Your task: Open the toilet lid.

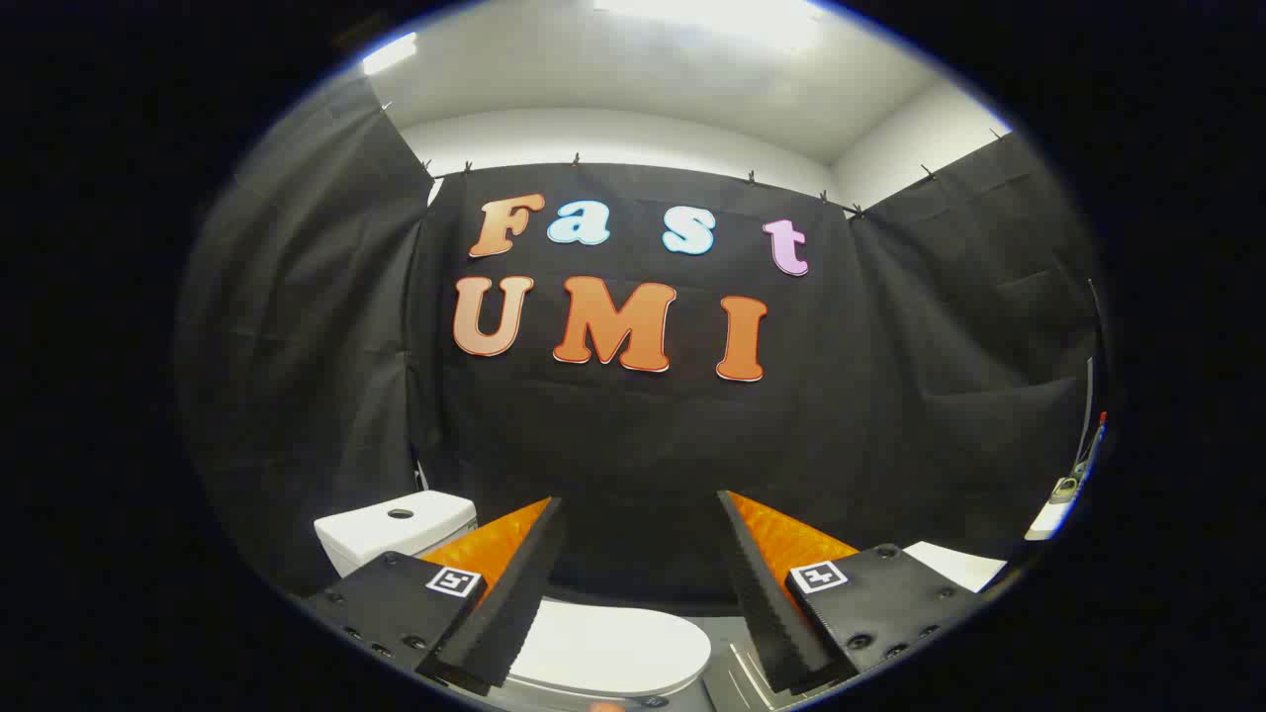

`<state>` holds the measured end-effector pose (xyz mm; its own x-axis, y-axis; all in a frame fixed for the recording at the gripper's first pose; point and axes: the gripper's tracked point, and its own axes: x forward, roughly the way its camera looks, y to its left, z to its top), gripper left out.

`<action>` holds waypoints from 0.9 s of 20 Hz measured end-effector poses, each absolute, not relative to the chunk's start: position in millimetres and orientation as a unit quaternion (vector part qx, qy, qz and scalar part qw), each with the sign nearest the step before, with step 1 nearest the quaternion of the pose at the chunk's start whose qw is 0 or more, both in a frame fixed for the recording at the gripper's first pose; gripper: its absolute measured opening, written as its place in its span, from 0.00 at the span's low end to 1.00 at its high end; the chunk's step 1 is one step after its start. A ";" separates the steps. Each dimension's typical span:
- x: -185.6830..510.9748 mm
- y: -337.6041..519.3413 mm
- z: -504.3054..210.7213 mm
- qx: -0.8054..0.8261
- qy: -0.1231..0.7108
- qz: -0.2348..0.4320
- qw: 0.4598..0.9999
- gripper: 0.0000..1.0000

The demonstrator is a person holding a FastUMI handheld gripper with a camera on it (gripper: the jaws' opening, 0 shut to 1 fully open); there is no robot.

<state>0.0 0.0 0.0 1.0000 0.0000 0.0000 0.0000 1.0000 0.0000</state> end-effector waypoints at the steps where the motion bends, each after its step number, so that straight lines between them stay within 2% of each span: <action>1: -0.2 -1.2 -0.7 -0.002 0.000 -0.001 1.000 0.98; 18: 2.8 16.1 -4.5 -0.009 -0.002 0.020 1.000 0.98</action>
<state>2.8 16.1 -4.5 0.9992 0.0406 0.0030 -0.0405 0.9990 -0.0176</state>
